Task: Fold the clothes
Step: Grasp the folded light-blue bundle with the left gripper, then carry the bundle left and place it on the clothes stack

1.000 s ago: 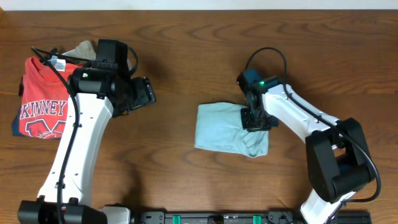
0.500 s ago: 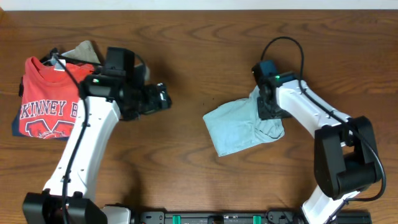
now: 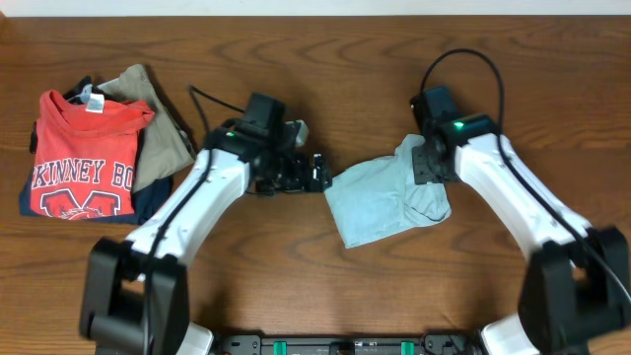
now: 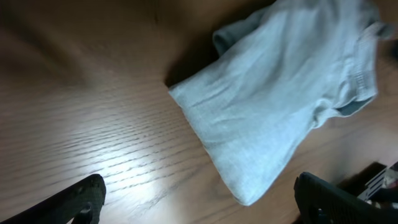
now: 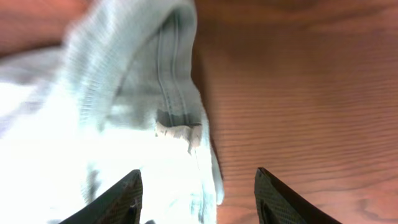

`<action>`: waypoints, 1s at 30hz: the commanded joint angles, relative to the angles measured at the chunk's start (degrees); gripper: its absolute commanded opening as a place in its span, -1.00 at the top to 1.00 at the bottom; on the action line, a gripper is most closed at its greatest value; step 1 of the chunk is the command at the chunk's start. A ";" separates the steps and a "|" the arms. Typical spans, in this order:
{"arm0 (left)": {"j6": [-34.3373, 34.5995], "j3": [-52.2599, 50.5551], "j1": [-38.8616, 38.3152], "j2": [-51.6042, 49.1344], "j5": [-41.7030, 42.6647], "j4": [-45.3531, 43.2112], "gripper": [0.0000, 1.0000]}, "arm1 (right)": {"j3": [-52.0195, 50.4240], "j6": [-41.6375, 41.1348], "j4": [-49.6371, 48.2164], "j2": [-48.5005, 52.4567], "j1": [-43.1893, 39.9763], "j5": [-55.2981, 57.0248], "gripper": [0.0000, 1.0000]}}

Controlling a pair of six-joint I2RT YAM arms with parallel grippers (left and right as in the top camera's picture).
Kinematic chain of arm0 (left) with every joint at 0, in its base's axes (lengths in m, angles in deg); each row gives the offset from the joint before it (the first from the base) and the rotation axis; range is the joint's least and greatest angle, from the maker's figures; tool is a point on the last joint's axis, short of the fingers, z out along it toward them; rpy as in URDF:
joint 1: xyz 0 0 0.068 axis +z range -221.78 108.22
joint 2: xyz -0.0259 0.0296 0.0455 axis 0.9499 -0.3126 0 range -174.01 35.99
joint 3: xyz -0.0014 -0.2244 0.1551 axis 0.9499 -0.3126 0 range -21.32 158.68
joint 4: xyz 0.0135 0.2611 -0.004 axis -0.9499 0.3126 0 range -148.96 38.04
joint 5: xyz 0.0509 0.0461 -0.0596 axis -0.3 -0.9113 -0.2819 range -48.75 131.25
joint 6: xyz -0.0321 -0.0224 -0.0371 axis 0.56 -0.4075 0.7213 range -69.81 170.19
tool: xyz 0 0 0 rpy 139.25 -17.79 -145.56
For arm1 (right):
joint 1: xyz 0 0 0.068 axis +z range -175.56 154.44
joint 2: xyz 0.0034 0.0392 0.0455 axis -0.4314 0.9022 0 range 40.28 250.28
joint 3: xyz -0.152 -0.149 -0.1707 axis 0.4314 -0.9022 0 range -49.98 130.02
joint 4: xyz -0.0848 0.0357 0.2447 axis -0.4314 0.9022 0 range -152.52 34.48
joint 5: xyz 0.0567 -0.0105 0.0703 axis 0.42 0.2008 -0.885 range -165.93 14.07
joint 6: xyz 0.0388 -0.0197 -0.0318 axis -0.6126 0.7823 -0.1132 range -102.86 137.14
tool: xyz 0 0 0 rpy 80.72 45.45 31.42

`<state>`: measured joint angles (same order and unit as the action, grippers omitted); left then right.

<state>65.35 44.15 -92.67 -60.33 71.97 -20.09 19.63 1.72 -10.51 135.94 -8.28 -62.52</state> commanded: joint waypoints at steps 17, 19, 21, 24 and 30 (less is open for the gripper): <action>6.82 -0.42 -10.49 -18.80 14.69 -16.55 -0.69 | 0.59 0.50 2.80 -5.70 -3.04 -0.13 -0.17; 6.82 -0.42 -11.13 -19.23 13.31 -18.05 -0.01 | 0.59 0.52 3.08 -5.70 -3.04 -0.13 -0.17; 6.80 -0.35 -11.17 -18.95 9.77 -18.43 0.48 | 0.59 0.66 3.39 -5.70 -3.10 -0.11 -0.17; 6.75 -0.22 -9.53 -17.68 3.80 -18.18 0.88 | 0.59 1.25 4.07 -5.70 -3.54 0.11 -0.16; 4.55 0.55 -2.47 -10.58 -8.74 -14.21 0.88 | 0.59 1.38 5.07 -5.70 -5.95 0.09 -0.17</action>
<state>71.93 44.10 -99.16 -74.95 74.24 -35.32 19.67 2.36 -5.65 130.98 -12.69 -62.76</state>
